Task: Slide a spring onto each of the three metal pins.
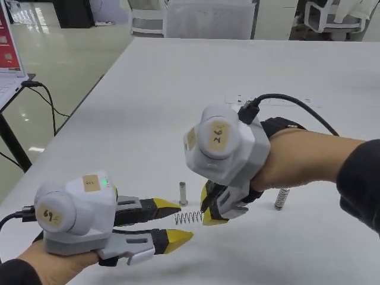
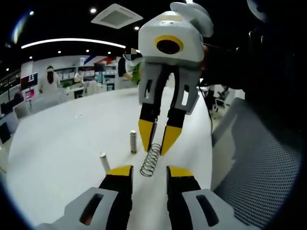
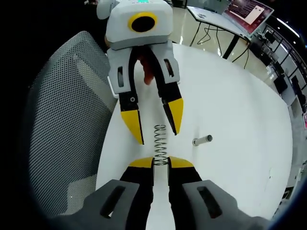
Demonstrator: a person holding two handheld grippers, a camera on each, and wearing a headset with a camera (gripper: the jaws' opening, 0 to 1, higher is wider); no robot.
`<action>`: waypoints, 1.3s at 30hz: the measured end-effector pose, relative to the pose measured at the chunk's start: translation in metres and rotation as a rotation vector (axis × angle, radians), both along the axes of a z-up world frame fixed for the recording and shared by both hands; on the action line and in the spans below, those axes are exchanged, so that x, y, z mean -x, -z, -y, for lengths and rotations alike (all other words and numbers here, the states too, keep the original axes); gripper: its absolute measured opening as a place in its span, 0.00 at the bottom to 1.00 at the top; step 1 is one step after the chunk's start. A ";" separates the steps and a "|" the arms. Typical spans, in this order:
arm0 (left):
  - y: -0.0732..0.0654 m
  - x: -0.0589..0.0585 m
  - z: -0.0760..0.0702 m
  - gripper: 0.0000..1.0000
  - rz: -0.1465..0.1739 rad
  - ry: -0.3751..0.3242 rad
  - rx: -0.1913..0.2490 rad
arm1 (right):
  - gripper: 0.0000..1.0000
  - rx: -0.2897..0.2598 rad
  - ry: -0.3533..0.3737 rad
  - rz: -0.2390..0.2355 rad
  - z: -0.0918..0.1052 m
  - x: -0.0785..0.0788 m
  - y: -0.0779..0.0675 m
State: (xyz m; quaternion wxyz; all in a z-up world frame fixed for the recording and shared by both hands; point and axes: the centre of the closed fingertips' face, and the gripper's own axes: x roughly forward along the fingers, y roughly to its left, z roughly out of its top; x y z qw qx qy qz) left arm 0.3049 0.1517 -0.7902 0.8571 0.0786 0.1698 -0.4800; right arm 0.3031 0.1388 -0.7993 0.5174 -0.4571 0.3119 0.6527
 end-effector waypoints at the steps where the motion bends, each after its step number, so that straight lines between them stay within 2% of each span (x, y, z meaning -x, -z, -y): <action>1: 0.000 0.000 0.000 0.19 0.001 0.003 0.000 | 0.07 0.001 -0.003 0.000 0.000 0.001 -0.001; 13: -0.005 0.005 0.005 0.06 0.015 0.038 0.003 | 0.07 0.011 -0.035 0.009 0.001 0.006 -0.003; 23: -0.003 0.006 0.006 0.04 0.014 0.051 -0.008 | 0.07 0.009 -0.046 0.014 0.001 0.008 -0.006; 30: -0.002 0.006 0.006 0.03 0.010 0.056 -0.011 | 0.07 -0.016 -0.041 0.014 -0.001 0.008 -0.016; 34: -0.002 0.005 0.006 0.03 0.021 0.056 -0.012 | 0.07 -0.027 -0.040 0.020 -0.003 0.007 -0.019; 39: -0.005 0.005 0.007 0.02 0.032 0.056 -0.014 | 0.08 -0.026 -0.035 0.016 -0.002 0.005 -0.017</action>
